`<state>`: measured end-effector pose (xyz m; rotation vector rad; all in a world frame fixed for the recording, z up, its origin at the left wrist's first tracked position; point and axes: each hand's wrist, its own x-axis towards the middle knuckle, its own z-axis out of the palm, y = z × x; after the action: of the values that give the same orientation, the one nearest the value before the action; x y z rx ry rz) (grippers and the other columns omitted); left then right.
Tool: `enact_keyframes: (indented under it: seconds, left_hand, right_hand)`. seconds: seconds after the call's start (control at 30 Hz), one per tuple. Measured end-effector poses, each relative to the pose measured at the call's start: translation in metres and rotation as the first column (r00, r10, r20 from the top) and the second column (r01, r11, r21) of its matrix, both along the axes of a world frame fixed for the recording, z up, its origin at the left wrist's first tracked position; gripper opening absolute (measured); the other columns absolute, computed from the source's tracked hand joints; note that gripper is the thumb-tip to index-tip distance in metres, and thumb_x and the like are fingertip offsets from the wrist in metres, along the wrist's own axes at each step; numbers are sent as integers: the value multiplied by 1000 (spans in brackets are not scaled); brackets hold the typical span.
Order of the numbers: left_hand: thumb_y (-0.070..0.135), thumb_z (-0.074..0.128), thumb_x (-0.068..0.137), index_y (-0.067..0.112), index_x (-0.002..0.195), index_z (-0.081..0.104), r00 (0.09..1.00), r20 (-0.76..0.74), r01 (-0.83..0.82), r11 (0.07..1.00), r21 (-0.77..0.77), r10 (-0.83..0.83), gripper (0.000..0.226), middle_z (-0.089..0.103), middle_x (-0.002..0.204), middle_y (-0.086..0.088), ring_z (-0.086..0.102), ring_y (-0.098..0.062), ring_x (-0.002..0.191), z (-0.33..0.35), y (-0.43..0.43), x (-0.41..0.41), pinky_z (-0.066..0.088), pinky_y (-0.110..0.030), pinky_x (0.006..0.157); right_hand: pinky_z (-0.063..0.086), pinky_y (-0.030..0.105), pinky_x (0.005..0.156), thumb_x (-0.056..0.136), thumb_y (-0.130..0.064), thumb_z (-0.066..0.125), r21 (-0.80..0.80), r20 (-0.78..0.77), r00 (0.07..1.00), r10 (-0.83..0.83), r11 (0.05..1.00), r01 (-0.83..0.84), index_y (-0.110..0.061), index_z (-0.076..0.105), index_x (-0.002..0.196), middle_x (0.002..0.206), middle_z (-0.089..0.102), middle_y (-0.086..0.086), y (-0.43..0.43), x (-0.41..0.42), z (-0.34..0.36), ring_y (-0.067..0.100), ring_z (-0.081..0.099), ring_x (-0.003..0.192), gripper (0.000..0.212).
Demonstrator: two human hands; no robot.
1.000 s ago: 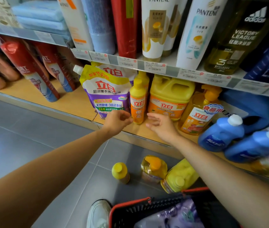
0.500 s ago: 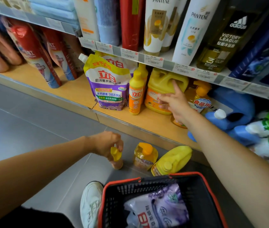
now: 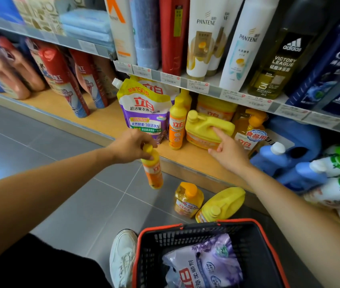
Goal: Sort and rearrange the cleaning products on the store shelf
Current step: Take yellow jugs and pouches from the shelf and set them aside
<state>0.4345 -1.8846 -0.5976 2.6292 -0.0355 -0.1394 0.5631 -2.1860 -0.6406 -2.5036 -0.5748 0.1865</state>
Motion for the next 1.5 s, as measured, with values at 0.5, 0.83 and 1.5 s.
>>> enact_keyframes:
  seconds: [0.5, 0.83, 1.5]
  left_hand:
    - [20, 82, 83, 18, 114, 74, 959, 265, -86, 995, -57, 99, 32, 65, 98, 7, 63, -17, 87, 56, -15, 49, 55, -32, 78]
    - [13, 78, 87, 16, 115, 73, 947, 303, -90, 993, -82, 111, 29, 71, 109, 3, 65, -16, 97, 41, -14, 56, 59, -36, 87]
    - [7, 70, 90, 19, 137, 58, 900, 371, -183, 972, -149, 226, 50, 58, 141, -2, 49, -22, 132, 30, -41, 52, 45, -40, 108]
  right_hand:
    - [43, 39, 61, 70, -33, 84, -96, 701, 713, 24, 993, 61, -8, 54, 82, 87, 51, 13, -7, -1, 17, 31, 50, 79, 41]
    - [46, 42, 83, 86, -28, 77, 10, 334, 934, 128, 990, -139, -17, 69, 117, 108, 68, 5, -2, 11, 27, 34, 59, 94, 34]
    - [39, 30, 74, 92, -23, 70, 212, 50, 997, 57, 975, -67, -16, 65, 102, 100, 64, -2, -33, -12, 71, 17, 57, 96, 14]
